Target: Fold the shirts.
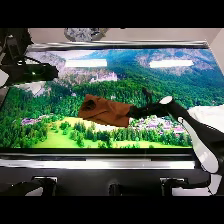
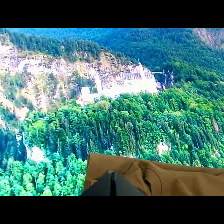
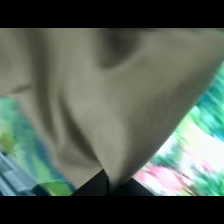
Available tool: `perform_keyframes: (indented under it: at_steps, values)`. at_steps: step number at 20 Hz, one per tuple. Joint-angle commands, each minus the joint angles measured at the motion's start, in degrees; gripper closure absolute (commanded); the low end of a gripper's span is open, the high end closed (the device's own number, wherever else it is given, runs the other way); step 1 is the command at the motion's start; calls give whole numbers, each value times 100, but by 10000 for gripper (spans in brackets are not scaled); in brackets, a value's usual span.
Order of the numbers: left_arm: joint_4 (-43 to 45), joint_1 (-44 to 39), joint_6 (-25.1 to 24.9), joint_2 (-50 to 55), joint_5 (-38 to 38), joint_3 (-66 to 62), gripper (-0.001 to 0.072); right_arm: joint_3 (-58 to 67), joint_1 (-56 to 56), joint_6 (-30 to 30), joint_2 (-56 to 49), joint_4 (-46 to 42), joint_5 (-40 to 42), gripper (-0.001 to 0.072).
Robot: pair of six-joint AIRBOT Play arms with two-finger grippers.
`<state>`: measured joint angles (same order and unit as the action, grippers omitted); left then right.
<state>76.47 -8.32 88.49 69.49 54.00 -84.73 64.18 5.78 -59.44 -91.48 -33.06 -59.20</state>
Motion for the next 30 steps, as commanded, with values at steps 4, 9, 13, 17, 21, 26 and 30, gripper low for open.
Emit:
perform_keyframes:
  at_steps: [4, 9, 13, 17, 21, 26, 30]
  values:
    - [118, 7, -17, 9, 4, 177, 679, 2151, -1078, -570, 702, -599, -1458, 677]
    - [116, 4, -13, 7, 7, 466, 679, 3812, -3058, -1132, 798, -831, -2680, 677]
    - [109, 2, 11, 4, 9, 494, 679, 4096, -4603, -1134, 798, -1137, -2903, 676]
    - [48, 2, 7, -7, 66, 494, 679, 4096, -5700, -977, 796, -1552, -2693, 676]
    - [50, 2, 4, -4, 63, 494, 679, 4212, -6290, -938, 839, -1043, -2756, 676]
    - [52, 2, -22, -4, 39, 494, 679, 4520, -7073, -1368, 1036, -1631, -4413, 676]
    - [52, 2, -20, -4, 46, 494, 679, 4478, -7335, -1235, 1226, -3244, -4686, 675]
